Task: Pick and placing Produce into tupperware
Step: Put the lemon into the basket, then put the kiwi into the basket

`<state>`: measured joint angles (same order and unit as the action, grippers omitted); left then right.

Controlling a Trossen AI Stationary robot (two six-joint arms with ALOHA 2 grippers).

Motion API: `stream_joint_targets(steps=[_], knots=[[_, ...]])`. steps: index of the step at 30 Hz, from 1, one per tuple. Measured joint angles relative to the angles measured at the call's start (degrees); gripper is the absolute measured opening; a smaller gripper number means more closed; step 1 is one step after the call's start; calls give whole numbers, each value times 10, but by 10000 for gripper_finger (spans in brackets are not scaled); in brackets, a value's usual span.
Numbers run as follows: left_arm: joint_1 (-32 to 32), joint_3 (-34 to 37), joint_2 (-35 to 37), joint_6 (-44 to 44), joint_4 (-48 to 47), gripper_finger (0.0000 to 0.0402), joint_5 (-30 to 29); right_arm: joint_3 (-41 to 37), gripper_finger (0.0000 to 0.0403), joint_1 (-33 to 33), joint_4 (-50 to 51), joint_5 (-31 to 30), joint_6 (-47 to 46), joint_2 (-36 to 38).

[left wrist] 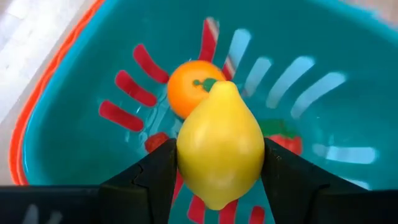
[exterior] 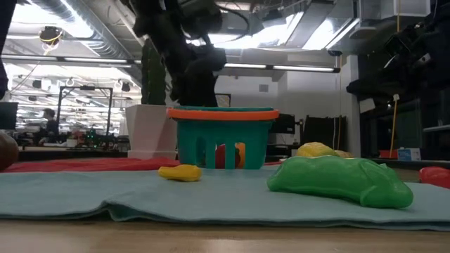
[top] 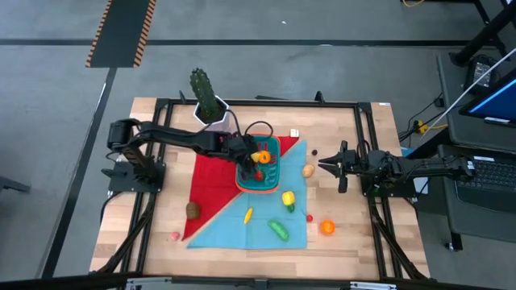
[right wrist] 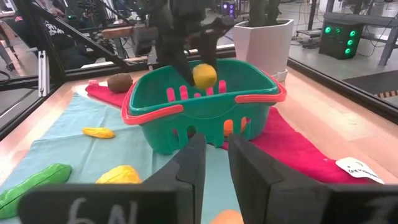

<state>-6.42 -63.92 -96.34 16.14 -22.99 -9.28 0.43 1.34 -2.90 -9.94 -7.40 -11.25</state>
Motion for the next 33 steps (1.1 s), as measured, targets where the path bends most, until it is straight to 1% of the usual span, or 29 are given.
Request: stream_joint_targets(steps=[5, 10, 16, 20, 25, 33], knots=[[-4, 0, -18, -9, 0, 191, 0, 0, 73, 0, 0, 0, 1, 0], [-5, 0, -22, -17, 2, 199, 5, 0, 73, 0, 0, 0, 1, 0], [-5, 0, -23, -18, 6, 198, 11, 0, 73, 0, 0, 0, 2, 0], [-5, 0, -23, -20, 28, 216, 11, 0, 73, 0, 0, 0, 3, 0], [-5, 0, -23, -62, 34, 236, 10, 0, 73, 0, 0, 0, 3, 0], [-4, 0, -20, -63, 32, 234, 10, 0, 73, 0, 0, 0, 4, 0]])
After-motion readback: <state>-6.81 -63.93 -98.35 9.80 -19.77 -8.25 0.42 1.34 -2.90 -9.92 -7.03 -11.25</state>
